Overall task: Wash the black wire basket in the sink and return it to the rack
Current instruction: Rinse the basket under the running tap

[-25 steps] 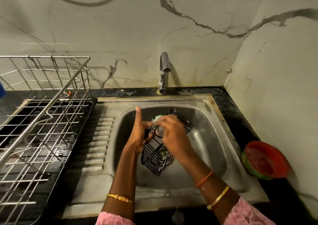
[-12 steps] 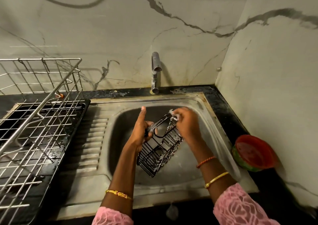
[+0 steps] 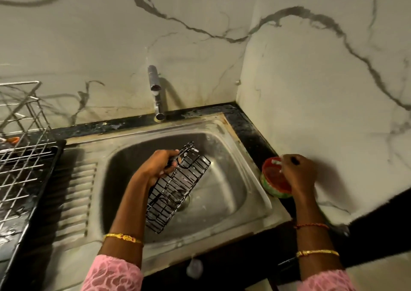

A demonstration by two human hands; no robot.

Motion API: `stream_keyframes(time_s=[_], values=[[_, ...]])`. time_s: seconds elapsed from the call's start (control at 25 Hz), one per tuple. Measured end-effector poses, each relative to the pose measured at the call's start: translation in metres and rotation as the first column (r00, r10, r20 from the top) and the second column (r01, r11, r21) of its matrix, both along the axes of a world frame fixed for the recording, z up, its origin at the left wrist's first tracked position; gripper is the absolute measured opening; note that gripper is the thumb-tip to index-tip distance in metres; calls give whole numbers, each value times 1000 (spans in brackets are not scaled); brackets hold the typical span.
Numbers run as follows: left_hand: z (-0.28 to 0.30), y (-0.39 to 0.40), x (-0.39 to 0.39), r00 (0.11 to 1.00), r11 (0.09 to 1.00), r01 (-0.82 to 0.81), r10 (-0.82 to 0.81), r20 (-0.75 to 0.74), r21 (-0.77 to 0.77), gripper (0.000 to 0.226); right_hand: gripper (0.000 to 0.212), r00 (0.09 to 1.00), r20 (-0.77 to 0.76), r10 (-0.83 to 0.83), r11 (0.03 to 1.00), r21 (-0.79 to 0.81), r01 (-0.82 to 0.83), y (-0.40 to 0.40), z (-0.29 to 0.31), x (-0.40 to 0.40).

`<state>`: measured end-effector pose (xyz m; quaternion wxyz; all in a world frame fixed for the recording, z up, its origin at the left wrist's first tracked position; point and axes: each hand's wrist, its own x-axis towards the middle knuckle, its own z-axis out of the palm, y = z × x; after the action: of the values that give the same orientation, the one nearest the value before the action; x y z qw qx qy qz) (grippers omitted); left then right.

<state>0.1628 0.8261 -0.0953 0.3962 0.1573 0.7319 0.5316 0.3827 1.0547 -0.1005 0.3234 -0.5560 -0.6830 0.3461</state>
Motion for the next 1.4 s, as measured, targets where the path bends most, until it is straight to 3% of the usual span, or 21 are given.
stream_keyframes(time_s=[0.16,0.28,0.44,0.56,0.72,0.88,1.0,1.16,1.4], values=[[-3,3,-8,994,999,37,-38,104,11,35,13,977,-211,-16,996,-88,-3,-11,6,-15],[-2,2,-11,994,999,47,-45,101,-18,31,10,939,-316,134,983,-79,-167,-29,18,-51],[8,-3,-19,997,990,70,-72,-13,-120,29,4,792,-339,508,840,-6,-542,-70,35,-128],[8,-10,-25,990,977,50,-76,-119,-208,31,12,696,-423,580,725,-121,-677,-88,45,-188],[11,-17,-35,959,959,64,-135,-248,-276,37,22,712,-538,451,589,-420,-691,-92,55,-271],[18,-23,-46,984,975,-29,-11,-175,-220,43,28,782,-594,189,397,-682,-614,-81,35,-315],[19,-25,-58,993,982,-81,66,-95,-170,36,22,793,-606,58,314,-743,-591,-76,18,-337],[26,-25,-69,988,975,-149,139,-73,-167,30,45,739,-655,-156,149,-755,-638,-81,-1,-366],[16,-33,-83,982,979,-186,187,12,-87,18,21,755,-606,-250,141,-795,-591,-82,-9,-377]])
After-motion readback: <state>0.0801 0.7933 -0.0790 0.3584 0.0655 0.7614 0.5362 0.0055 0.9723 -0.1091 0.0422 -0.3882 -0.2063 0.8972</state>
